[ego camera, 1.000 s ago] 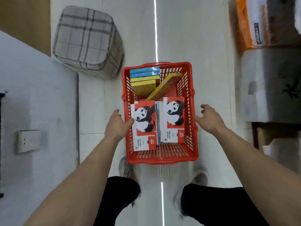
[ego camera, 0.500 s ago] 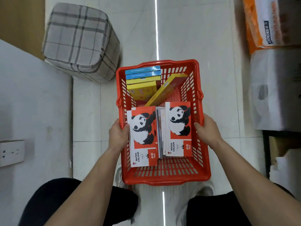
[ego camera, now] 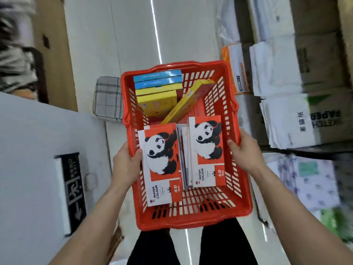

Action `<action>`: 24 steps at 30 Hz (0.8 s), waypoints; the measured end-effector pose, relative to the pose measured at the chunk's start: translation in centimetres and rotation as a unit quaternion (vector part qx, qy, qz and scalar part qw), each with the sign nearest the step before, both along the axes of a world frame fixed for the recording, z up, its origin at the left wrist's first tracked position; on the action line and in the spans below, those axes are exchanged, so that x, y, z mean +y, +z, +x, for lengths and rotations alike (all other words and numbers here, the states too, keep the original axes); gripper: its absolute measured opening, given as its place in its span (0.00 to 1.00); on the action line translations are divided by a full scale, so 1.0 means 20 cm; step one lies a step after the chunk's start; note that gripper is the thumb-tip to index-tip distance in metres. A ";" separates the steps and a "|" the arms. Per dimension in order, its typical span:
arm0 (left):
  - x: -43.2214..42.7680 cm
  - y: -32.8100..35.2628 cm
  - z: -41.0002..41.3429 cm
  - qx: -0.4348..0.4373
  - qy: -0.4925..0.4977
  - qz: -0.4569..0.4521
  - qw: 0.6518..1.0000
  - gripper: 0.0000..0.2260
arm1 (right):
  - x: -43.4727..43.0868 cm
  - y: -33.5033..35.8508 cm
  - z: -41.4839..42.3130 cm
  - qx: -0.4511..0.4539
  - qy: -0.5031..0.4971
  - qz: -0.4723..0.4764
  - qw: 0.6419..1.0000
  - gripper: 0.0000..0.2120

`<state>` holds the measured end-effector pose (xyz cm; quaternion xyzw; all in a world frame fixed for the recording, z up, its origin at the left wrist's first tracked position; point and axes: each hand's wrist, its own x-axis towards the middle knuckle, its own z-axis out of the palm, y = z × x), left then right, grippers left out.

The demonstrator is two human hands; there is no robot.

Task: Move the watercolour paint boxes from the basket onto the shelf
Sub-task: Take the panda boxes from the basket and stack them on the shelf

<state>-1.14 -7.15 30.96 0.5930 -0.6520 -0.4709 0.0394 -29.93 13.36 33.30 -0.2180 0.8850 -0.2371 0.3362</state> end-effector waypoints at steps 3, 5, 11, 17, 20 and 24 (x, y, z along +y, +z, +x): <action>-0.21 0.32 -0.08 0.005 -0.029 -0.040 0.999 0.08 | -0.16 0.29 -0.05 0.001 -0.011 -0.019 1.000 0.13; -0.34 0.48 -0.15 0.007 -0.035 -0.052 0.998 0.09 | -0.26 0.41 -0.09 -0.004 -0.019 -0.031 0.999 0.13; -0.74 0.82 -0.51 0.006 -0.024 -0.083 0.996 0.06 | -0.70 0.63 -0.45 -0.011 -0.019 -0.082 0.996 0.13; -1.15 1.08 -0.94 0.023 0.037 -0.101 0.994 0.04 | -1.28 0.86 -0.99 -0.026 0.020 -0.126 0.992 0.12; -1.38 1.15 -1.14 0.036 0.064 -0.106 0.992 0.04 | -1.59 0.96 -1.23 -0.014 0.039 -0.127 0.991 0.10; -1.77 1.16 -1.39 0.062 0.085 -0.108 0.988 0.04 | -2.04 1.02 -1.50 0.001 0.059 -0.123 0.991 0.09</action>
